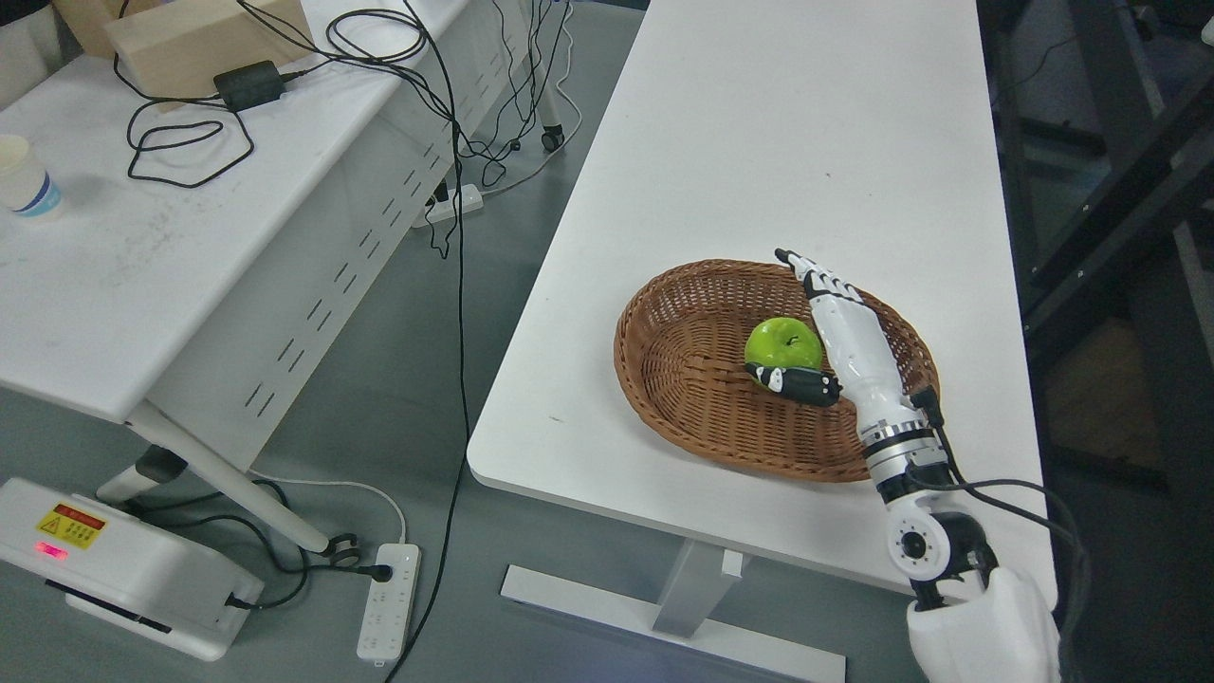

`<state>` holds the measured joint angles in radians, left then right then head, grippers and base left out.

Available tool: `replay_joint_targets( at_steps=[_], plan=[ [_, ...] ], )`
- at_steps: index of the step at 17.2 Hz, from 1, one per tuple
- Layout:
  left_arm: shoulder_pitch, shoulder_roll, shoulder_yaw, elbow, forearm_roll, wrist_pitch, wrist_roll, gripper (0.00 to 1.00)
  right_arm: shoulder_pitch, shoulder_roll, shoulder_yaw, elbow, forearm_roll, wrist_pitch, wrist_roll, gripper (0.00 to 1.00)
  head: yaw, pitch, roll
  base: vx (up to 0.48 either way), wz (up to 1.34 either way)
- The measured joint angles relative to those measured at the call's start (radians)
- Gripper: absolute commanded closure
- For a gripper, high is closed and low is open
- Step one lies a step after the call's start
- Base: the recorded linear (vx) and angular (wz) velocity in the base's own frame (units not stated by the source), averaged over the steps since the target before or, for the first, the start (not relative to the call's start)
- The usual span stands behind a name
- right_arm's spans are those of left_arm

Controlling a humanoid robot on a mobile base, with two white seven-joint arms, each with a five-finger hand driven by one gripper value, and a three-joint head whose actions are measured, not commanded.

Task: Place green apple on left shelf middle layer
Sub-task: 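Reach the right hand into the basket beside the green apple, then close the right hand fingers around the green apple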

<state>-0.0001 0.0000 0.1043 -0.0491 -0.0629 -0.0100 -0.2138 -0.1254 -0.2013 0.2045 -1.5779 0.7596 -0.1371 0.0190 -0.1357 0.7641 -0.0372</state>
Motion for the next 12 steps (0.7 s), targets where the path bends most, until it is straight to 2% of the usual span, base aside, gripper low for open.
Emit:
replay_joint_targets(
  at_steps=[12],
  plan=[
    [0.000,0.000,0.000,0.000,0.000,0.000,0.000,0.00,-0.045,0.004,0.065,0.121,0.061,-0.001,0.029,0.03,0.0000,0.000,0.000,0.012,0.00]
  ],
)
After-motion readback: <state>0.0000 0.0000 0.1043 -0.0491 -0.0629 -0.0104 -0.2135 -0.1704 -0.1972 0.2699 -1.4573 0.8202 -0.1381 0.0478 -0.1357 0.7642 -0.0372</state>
